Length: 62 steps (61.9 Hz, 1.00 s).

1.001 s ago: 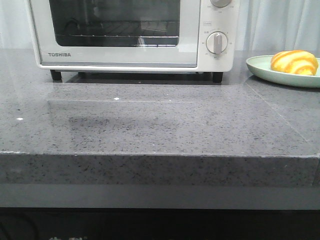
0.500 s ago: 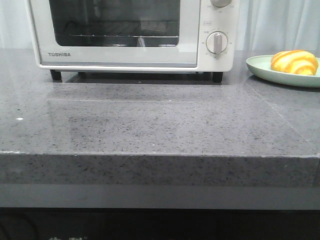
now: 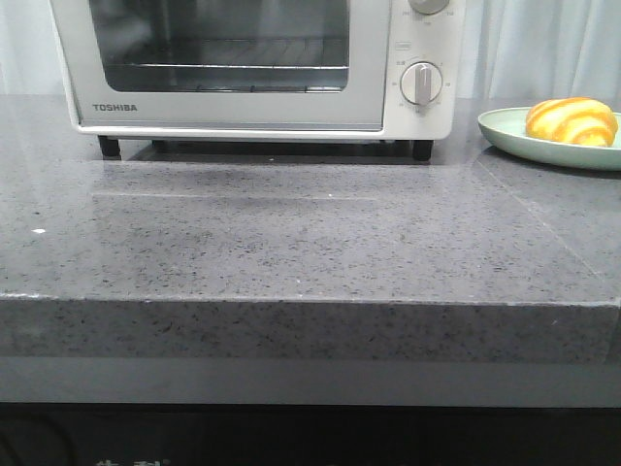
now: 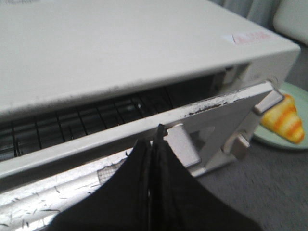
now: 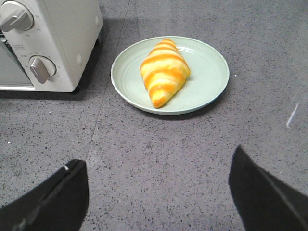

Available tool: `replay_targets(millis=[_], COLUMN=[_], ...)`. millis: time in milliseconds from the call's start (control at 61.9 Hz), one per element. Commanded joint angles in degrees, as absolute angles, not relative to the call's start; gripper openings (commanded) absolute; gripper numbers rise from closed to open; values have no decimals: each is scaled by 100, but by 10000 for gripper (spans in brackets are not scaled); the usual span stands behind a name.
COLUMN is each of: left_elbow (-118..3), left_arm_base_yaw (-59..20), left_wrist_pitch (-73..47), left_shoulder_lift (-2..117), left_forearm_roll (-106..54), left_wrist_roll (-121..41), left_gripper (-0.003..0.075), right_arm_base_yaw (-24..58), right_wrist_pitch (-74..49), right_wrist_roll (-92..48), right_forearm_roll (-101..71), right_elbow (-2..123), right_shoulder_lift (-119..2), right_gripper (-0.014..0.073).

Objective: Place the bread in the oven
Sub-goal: 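Hook the oven door top edge with the left gripper and pull it down open, then lower the right gripper over the croissant on the green plate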

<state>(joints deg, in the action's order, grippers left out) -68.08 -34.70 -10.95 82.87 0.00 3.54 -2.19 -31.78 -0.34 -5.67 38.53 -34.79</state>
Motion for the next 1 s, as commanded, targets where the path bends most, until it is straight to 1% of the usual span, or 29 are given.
replay_targets(millis=[0,242,323,468,678,985], left_elbow=[-6912,-6912,-6900,-6583,-6022,-5928], left_arm_base_yaw=[-3602,-3628,-3628,-3628,-3628,-3628], left_wrist_pitch=[-2034,-3419,-3939,-4149,-4149,-4137], left_shoulder_lift=[7917,6877,6508,5987,5292,5114], left_forearm_roll=[0,0,289,527,905,942], left_wrist_roll=[352,352,434,582,1142,1170], left_gripper=[-18,-18,-18,-18,-18,-18], right_arm_base_yaw=[-216,-216,-222,-226,-247,-342], right_wrist_pitch=[-2808,-2865,-2953,-3154,-3839,-4455], right_wrist_roll=[-91,-91,-91,-86,0,74], right_forearm_roll=[-539,-539,-539,-539,-539,-589], right_elbow=[4036,4036,4065,4361,5269,6869], right_shoulder_lift=[-3528,-3528,-3544,-3850,-4987,-7106], right_gripper=[591,591,591,591,591,591])
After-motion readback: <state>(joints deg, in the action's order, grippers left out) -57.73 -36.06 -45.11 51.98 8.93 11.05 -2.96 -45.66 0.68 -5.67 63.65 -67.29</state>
